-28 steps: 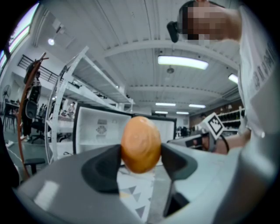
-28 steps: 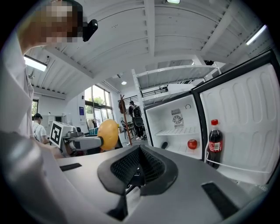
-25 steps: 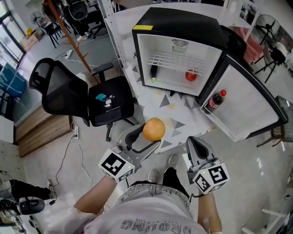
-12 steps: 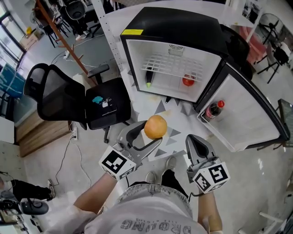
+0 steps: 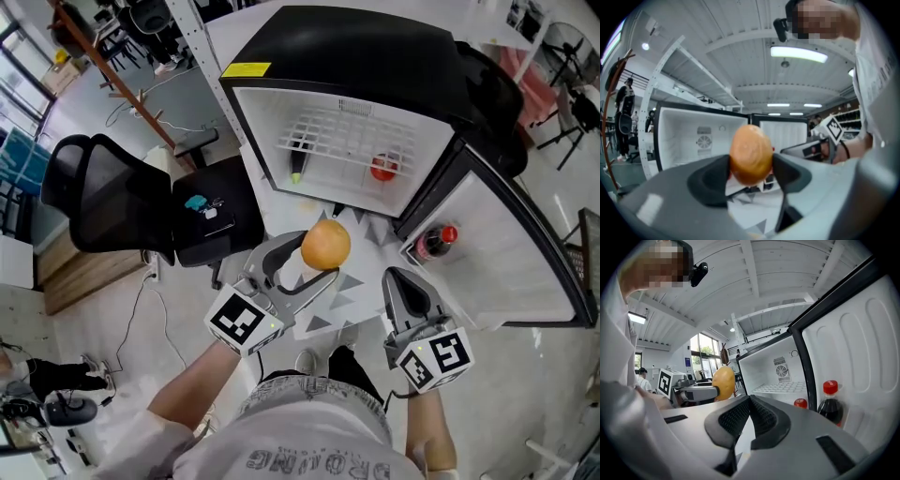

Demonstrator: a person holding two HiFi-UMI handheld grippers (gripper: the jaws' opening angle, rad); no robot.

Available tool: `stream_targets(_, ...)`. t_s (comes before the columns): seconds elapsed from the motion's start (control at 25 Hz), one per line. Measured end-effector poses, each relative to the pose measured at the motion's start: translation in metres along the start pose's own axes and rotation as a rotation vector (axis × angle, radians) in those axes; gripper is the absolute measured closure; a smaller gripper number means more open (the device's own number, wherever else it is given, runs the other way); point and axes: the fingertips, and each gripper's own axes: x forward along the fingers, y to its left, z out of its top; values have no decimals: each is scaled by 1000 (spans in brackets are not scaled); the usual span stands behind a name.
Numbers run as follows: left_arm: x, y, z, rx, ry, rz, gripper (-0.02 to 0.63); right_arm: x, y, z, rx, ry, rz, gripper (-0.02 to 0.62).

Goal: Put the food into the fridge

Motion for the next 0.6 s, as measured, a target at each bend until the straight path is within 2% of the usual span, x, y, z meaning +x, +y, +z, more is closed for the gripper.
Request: stream_targets(0.6, 89, 40, 2, 120, 70, -25, 314, 34, -53, 7, 13, -10, 18, 592)
